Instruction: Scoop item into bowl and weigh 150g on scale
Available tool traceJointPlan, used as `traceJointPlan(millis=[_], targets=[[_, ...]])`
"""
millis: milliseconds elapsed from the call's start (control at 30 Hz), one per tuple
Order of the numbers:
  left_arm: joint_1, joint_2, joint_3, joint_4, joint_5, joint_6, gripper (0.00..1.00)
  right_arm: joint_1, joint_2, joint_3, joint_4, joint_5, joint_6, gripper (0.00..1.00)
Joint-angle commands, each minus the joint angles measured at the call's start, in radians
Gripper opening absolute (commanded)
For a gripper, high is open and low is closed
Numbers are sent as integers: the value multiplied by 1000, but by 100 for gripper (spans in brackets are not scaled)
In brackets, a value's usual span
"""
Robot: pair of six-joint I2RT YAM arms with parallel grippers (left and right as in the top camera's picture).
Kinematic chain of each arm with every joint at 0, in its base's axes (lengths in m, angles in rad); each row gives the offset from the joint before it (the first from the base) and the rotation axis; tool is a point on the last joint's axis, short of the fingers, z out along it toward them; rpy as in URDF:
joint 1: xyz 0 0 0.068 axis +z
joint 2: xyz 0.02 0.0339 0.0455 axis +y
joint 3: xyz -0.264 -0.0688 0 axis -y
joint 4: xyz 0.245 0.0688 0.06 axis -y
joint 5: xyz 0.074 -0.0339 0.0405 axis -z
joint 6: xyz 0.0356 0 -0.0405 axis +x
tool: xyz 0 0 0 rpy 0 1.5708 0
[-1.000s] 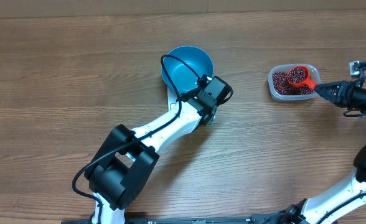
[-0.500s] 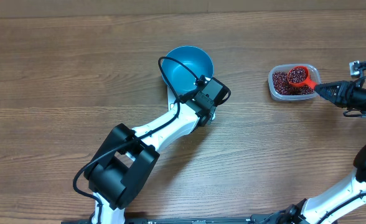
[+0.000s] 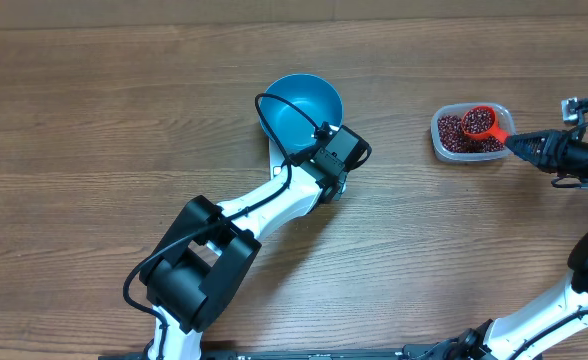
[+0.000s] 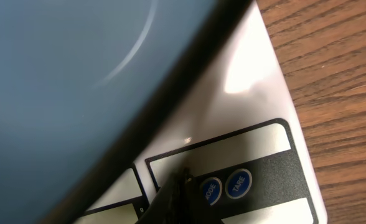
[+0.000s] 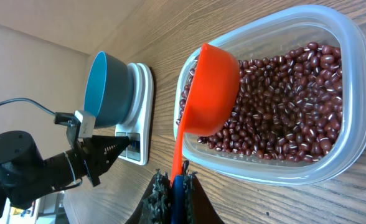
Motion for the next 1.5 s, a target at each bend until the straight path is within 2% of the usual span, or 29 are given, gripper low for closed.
traceJointPlan(millis=[0,1100,1467], targets=[[6,29,-11,0,8,-19,4,-5,2,4,6,-35,-17,4],[6,103,-17,-61,12,-41,4,-5,2,4,6,-35,-17,4],[-2,5,121,-166,13,-41,4,-5,2,4,6,-34,-17,4]])
